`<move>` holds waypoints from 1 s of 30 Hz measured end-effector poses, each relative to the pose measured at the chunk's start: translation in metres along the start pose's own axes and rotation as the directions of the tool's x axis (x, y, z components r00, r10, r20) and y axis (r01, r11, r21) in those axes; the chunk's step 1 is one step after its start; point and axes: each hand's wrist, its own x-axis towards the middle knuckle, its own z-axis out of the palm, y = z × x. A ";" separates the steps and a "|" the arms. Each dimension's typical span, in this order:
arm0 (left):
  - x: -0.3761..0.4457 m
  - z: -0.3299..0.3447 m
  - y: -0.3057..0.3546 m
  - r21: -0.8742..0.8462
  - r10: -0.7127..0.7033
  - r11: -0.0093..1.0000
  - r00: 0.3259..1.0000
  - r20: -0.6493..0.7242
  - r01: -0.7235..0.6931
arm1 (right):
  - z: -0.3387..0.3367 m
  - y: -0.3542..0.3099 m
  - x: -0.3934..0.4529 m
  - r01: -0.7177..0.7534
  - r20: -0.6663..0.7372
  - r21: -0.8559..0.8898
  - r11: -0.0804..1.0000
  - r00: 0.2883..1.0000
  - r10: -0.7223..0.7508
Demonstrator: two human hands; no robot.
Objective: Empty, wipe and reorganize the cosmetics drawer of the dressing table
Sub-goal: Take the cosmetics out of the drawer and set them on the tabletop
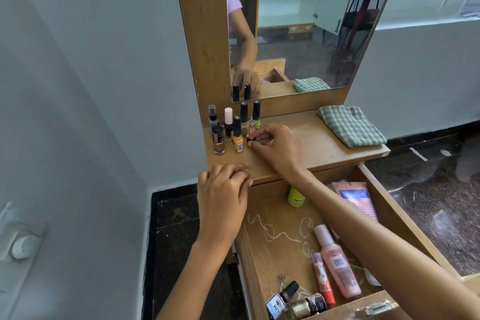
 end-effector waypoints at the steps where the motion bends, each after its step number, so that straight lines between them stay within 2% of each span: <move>1: -0.001 0.001 -0.001 0.008 0.010 1.000 1.000 -0.008 -0.010 | 0.000 0.001 0.000 0.003 -0.002 -0.005 1.000 1.000 -0.003; 8: -0.004 0.005 -0.002 0.004 0.032 0.999 0.999 -0.030 -0.032 | -0.019 0.005 -0.009 0.003 0.038 -0.043 0.999 0.999 -0.001; 12: -0.005 0.000 0.003 0.035 0.038 0.999 0.999 -0.005 -0.038 | -0.055 0.013 -0.050 0.103 0.018 0.053 0.993 0.994 -0.104; 14: -0.009 -0.005 0.011 0.047 0.076 0.996 0.997 0.011 -0.077 | -0.074 0.020 -0.075 0.209 0.143 0.051 0.977 0.966 -0.214; 16: -0.019 -0.010 0.024 0.005 0.166 0.986 0.983 0.076 -0.167 | -0.086 0.032 -0.096 0.298 0.304 -0.032 0.954 0.912 -0.274; 18: -0.032 -0.015 0.039 -0.061 0.244 0.970 0.928 0.280 -0.237 | -0.092 0.047 -0.111 0.322 0.413 -0.094 0.942 0.874 -0.258; 21: -0.049 -0.008 0.055 -0.019 0.255 0.949 0.730 0.635 -0.315 | -0.097 0.063 -0.124 0.299 0.501 -0.106 0.948 0.840 -0.209; 22: -0.054 -0.005 0.056 0.002 0.245 0.939 0.673 0.697 -0.344 | -0.099 0.065 -0.127 0.302 0.517 -0.101 0.948 0.830 -0.209; 24: -0.060 0.002 0.058 0.037 0.252 0.906 0.608 0.753 -0.422 | -0.100 0.067 -0.130 0.304 0.526 -0.087 0.949 0.823 -0.215; 27: -0.058 0.007 0.058 0.080 0.252 0.873 0.586 0.771 -0.481 | -0.099 0.065 -0.131 0.292 0.543 -0.067 0.954 0.813 -0.210; 30: -0.042 0.009 0.058 0.144 0.247 0.853 0.631 0.736 -0.501 | -0.095 0.065 -0.131 0.285 0.561 -0.050 0.957 0.801 -0.209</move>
